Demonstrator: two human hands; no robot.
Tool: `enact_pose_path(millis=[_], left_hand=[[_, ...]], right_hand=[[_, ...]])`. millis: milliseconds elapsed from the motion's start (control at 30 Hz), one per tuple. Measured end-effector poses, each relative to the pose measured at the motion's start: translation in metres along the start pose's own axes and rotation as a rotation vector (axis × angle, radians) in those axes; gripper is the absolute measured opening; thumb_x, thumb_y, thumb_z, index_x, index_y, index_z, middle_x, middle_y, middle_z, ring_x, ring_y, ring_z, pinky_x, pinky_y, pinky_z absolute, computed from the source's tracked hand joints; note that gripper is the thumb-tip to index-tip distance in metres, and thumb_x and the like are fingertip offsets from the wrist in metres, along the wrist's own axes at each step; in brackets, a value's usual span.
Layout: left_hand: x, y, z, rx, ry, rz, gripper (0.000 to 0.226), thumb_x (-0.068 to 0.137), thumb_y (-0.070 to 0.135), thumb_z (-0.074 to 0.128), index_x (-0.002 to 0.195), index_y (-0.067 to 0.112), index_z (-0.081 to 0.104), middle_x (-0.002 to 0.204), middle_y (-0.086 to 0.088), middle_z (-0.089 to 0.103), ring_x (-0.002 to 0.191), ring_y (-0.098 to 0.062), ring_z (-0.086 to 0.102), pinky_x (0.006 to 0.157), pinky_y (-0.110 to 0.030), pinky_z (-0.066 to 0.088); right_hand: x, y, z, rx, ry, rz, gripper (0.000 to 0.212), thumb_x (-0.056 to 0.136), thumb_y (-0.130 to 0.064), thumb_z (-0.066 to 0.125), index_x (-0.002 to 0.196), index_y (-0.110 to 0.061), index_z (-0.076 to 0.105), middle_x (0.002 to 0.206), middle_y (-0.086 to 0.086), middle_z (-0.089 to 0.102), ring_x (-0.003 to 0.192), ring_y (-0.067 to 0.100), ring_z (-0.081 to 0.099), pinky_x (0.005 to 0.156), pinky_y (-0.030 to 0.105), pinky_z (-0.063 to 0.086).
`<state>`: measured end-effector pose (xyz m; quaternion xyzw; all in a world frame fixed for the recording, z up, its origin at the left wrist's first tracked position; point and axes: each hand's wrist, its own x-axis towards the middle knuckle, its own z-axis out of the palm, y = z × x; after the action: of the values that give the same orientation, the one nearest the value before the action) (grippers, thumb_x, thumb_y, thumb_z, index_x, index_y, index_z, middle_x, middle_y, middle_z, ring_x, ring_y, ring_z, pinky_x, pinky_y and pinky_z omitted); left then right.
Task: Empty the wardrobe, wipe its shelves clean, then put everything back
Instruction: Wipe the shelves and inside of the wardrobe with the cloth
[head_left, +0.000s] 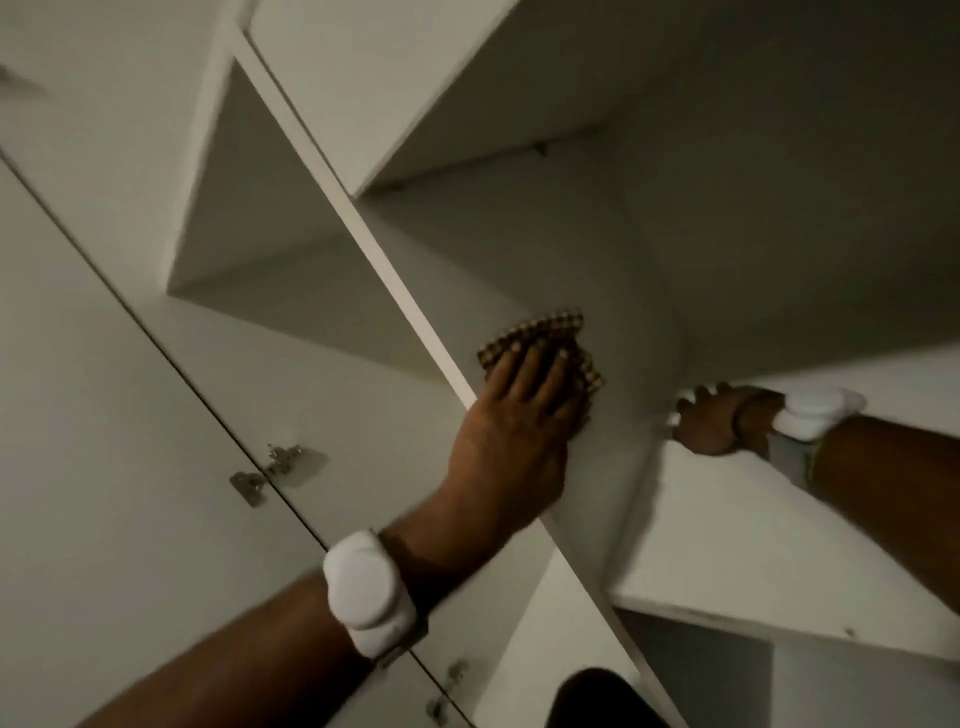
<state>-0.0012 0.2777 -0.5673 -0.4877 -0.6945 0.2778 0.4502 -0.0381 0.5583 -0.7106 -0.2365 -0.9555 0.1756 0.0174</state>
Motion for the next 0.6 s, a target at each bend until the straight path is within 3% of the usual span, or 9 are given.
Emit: enact_pose_path(millis=[100, 167, 333, 400, 600], left_hand=[[-0.046, 0.075, 0.027, -0.027, -0.229, 0.196, 0.063, 0.091, 0.034, 0.045, 0.152, 0.018, 0.042, 0.159, -0.013, 0.037, 0.149, -0.040, 0.027, 0.124, -0.055, 0.015], [-0.066, 0.094, 0.034, -0.025, -0.287, 0.231, 0.068, 0.093, 0.037, 0.048, 0.156, 0.016, 0.034, 0.162, -0.013, 0.032, 0.151, -0.039, 0.023, 0.125, -0.053, 0.010], [-0.055, 0.039, 0.025, -0.075, -0.086, 0.263, 0.057, 0.094, 0.038, 0.049, 0.148, 0.020, 0.050, 0.155, -0.008, 0.044, 0.148, -0.034, 0.032, 0.125, -0.047, 0.011], [-0.029, -0.011, 0.002, -0.056, 0.026, 0.178, 0.055, 0.092, 0.034, 0.052, 0.144, 0.016, 0.054, 0.152, -0.011, 0.048, 0.145, -0.036, 0.036, 0.124, -0.046, 0.013], [0.021, -0.117, -0.054, 0.062, 0.255, -0.132, 0.042, 0.104, 0.037, 0.044, 0.139, 0.019, 0.059, 0.141, -0.007, 0.056, 0.139, -0.033, 0.042, 0.123, -0.048, 0.019]], right_hand=[[-0.016, -0.007, -0.006, -0.017, -0.030, 0.009, 0.062, 0.109, -0.049, 0.015, 0.159, -0.012, 0.020, 0.164, 0.015, 0.022, 0.151, 0.034, 0.021, 0.122, 0.043, 0.013], [-0.019, -0.009, -0.007, -0.043, -0.029, -0.002, 0.065, 0.108, -0.050, 0.015, 0.159, -0.009, 0.019, 0.165, 0.015, 0.020, 0.151, 0.034, 0.019, 0.123, 0.045, 0.012], [-0.009, 0.001, 0.001, -0.120, -0.037, -0.011, 0.066, 0.105, -0.058, 0.014, 0.160, -0.021, 0.015, 0.167, 0.013, 0.013, 0.153, 0.036, 0.012, 0.123, 0.049, 0.012], [-0.004, -0.001, -0.001, -0.186, -0.023, -0.039, 0.078, 0.096, -0.070, 0.011, 0.159, -0.025, 0.019, 0.167, 0.012, 0.013, 0.152, 0.039, 0.012, 0.122, 0.054, 0.015], [-0.004, -0.002, 0.001, -0.135, -0.037, 0.029, 0.077, 0.101, -0.065, 0.016, 0.161, -0.017, 0.008, 0.168, 0.013, 0.002, 0.154, 0.038, 0.005, 0.122, 0.054, 0.011]])
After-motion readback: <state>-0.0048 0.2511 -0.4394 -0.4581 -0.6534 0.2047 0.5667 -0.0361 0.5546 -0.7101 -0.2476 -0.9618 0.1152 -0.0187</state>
